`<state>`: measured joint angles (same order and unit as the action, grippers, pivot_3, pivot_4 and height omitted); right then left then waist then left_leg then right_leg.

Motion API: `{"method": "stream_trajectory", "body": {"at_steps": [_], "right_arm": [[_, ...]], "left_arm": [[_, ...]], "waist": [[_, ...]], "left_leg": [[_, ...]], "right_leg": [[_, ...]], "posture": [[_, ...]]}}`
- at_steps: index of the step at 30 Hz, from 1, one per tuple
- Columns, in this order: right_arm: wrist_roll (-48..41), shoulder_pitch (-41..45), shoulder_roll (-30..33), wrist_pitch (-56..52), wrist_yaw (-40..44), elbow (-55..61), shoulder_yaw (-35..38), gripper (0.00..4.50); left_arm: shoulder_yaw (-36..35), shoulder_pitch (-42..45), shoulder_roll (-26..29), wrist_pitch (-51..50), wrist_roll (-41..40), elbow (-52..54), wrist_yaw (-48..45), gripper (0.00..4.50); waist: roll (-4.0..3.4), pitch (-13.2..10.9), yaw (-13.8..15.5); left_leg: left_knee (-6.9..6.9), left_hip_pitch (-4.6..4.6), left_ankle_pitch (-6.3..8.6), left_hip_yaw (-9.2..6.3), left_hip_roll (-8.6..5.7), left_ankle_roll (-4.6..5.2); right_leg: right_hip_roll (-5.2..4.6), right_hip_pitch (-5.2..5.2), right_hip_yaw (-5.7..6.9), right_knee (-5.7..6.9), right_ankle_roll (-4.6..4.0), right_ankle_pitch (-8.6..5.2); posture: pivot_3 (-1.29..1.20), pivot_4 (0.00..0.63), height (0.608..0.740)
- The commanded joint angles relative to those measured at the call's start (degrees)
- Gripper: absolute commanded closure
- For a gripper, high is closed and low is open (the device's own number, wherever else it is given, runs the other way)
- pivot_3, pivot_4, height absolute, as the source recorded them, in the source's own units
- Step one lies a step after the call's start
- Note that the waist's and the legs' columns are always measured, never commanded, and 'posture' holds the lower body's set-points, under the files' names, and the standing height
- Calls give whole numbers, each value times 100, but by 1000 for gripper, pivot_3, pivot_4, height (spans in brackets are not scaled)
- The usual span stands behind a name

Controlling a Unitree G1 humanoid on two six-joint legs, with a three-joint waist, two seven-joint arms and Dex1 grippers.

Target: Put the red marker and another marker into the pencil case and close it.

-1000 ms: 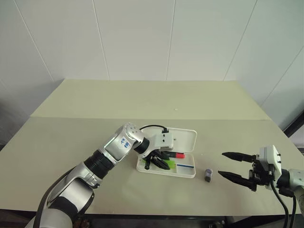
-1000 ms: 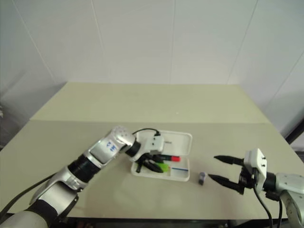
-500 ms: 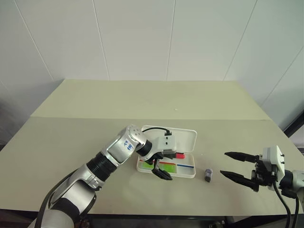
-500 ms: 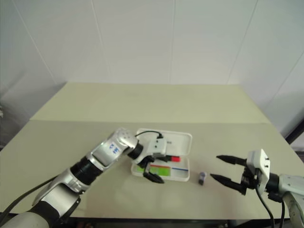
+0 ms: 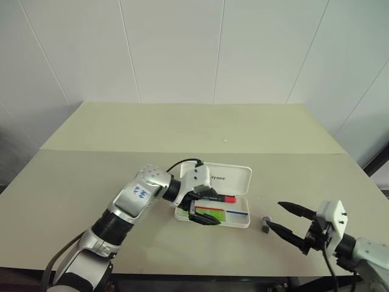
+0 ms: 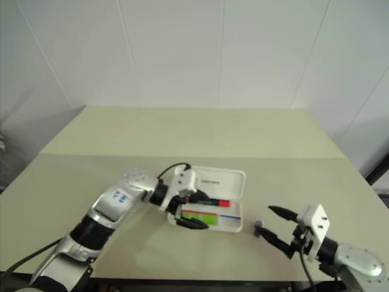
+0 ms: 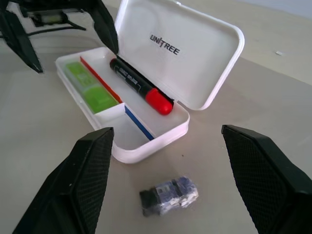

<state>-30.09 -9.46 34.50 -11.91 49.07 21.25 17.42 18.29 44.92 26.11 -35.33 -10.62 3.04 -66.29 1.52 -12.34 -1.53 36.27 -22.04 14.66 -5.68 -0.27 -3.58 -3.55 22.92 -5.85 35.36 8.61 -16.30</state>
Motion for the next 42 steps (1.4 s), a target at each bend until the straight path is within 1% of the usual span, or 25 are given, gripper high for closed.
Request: {"method": "stream_trajectory", "body": {"at_steps": [1,4,6,10,16,20,25,31,32,33,37,40,41,42], "right_arm": [[11,-131,-218,-418,-731,716,-118,0],[267,-337,-457,-763,-1354,1122,-414,0],[342,-413,-555,-1029,-1689,1277,-497,0],[614,-608,-811,-1214,-2223,1325,-624,0],[942,-666,-1068,-1161,-2579,1121,-693,0],[992,-601,-1276,-1112,-2684,960,-784,0],[1051,-609,-1404,-1030,-2664,703,-884,0],[1163,-429,-1637,-1214,-2997,454,-896,0],[1179,-420,-1655,-1218,-3013,432,-903,0],[1191,-417,-1674,-1234,-3037,398,-905,0],[1209,-414,-1733,-1366,-3190,325,-887,0],[1284,-431,-1768,-1632,-3450,292,-822,603],[1293,-452,-1805,-1751,-3587,316,-768,896],[1267,-471,-1818,-1793,-3620,345,-744,1283]], "left_arm": [[-534,-228,90,344,-527,401,-145,31],[-1051,-612,194,761,-1021,537,-378,31],[-1259,-763,235,942,-1238,560,-484,31],[-1644,-1129,607,1319,-1566,467,-931,31],[-1926,-1371,946,1902,-1661,111,-1280,31],[-2077,-1473,1125,2224,-1622,-179,-1366,31],[-2217,-1543,1249,2296,-1727,-235,-1378,31],[-2403,-1693,1465,2255,-1939,-299,-1525,31],[-2427,-1721,1497,2260,-1960,-312,-1561,31],[-2462,-1745,1538,2256,-1984,-335,-1597,31],[-2576,-1811,1702,2273,-2050,-453,-1728,31],[-2627,-1807,1775,2354,-1991,-587,-1784,0],[-2635,-1788,1788,2396,-1958,-652,-1784,0],[-2639,-1762,1795,2442,-1926,-719,-1787,0]], "waist": [[0,0,-2],[-1,1,-7],[-1,1,-3],[-1,3,-7],[1,4,-5],[2,5,-9],[2,6,-10],[11,11,-30],[12,11,-29],[14,12,-28],[27,21,-27],[47,33,-26],[54,37,-26],[65,44,-15]], "left_leg": [[1,1,0,0,0,-1],[0,7,-2,3,2,-2],[-2,11,-2,3,3,-2],[-3,11,-2,5,3,-2],[-8,16,-2,6,4,-2],[-12,24,-2,7,5,-2],[-14,24,-2,8,6,-2],[-24,42,-2,11,10,-2],[-23,51,-2,12,11,-2],[-23,60,-2,13,11,-2],[-22,69,-2,14,13,-2],[-22,73,-2,14,14,-2],[-22,73,-2,14,14,-2],[-23,73,-2,14,15,-2]], "right_leg": [[-1,0,0,1,0,0],[-1,-1,0,3,-9,-5],[0,-2,2,5,-27,-14],[-1,-2,2,5,-28,-15],[-1,-5,2,2,-41,-22],[0,-8,2,3,-47,-25],[-1,-9,1,1,-55,-29],[0,-19,2,2,-56,-30],[0,-28,2,0,-72,-38],[-1,-39,2,-5,-121,-65],[-1,-51,0,-13,-121,-65],[-1,-53,0,-14,-123,-64],[-1,-53,0,-15,-124,-64],[-1,-53,0,-18,-126,-63]], "posture": [[0,150,740],[0,150,740],[0,150,740],[0,150,740],[0,150,740],[0,150,740],[0,150,740],[0,150,740],[0,150,740],[0,150,740],[0,150,740],[0,150,740],[0,150,740],[0,150,740]]}}
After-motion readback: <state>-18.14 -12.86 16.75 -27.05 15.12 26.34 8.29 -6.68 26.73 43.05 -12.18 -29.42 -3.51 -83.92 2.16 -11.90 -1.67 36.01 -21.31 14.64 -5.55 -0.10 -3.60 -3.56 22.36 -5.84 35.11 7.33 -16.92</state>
